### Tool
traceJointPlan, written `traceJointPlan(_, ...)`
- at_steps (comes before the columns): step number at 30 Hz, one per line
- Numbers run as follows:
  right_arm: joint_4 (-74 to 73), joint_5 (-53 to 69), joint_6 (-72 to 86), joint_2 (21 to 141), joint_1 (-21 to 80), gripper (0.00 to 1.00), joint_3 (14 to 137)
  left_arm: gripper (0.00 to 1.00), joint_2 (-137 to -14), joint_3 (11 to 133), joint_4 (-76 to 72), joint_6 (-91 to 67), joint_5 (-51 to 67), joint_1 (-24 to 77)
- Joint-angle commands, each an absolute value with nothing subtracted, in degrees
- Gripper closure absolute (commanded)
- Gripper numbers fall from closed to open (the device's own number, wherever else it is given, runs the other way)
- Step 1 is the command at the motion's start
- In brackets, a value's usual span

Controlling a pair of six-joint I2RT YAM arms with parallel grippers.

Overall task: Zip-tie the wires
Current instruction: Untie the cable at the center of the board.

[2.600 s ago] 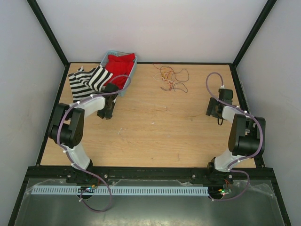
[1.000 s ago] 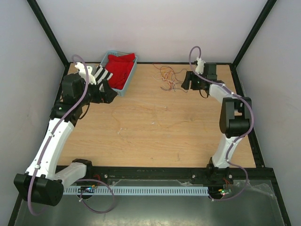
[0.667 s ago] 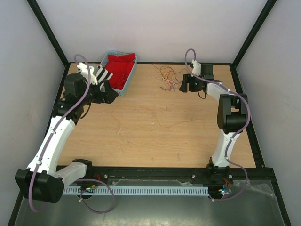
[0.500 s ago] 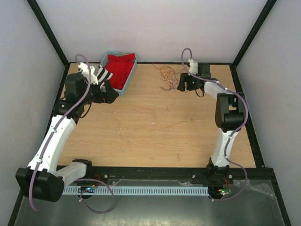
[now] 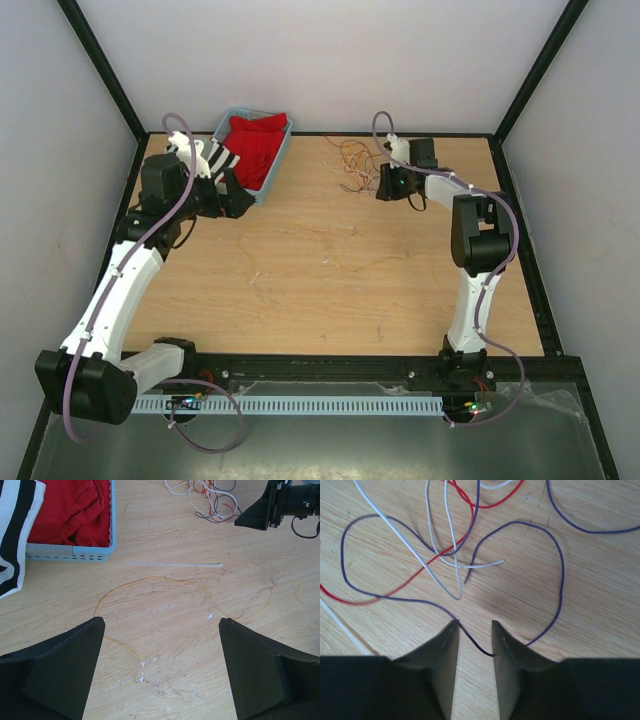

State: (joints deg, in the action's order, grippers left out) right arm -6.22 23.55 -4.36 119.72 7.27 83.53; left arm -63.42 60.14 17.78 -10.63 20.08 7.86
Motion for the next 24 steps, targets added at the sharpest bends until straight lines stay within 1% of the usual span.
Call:
traceJointPlan(1, -8.4, 23.3, -5.8, 119.9, 7.4, 0.69, 85.7, 0.01, -63.8, 60.7, 15.8, -11.1, 21.7, 8.0)
traceJointPlan(3, -9.1, 22.2, -5.8, 118.4, 7.4, 0.84, 86.0, 0.01, -63.8, 61.4, 15.9, -11.0, 22.1, 8.0)
traceJointPlan(4, -9.5, 21.6, -5.8, 117.4, 7.4, 0.89, 86.2, 0.01, -63.9, 61.9, 15.9, -10.9, 22.4, 8.0)
traceJointPlan(7, -11.2, 19.4, -5.5, 113.7, 7.4, 0.98, 87.0, 0.01, -64.5, 63.9, 15.0, -10.9, 23.9, 7.9)
traceJointPlan(11, -15.3, 16.4, -4.9, 109.1, 7.4, 1.0, 90.9, 0.01, -67.2, 68.1, 12.6, -12.2, 27.4, 8.2)
traceJointPlan(15, -18.2, 14.5, -3.6, 104.9, 7.4, 1.0, 98.6, 0.01, -71.9, 71.7, 9.7, -11.7, 29.0, 10.8)
traceJointPlan(20, -18.5, 12.5, -1.1, 101.6, 7.4, 1.0, 107.1, 0.01, -77.9, 74.4, 2.4, -5.6, 25.8, 17.2)
traceJointPlan(24, -18.5, 12.3, 0.7, 101.1, 7.4, 1.0, 114.1, 0.01, -84.2, 77.0, -6.1, -4.8, 24.4, 20.2)
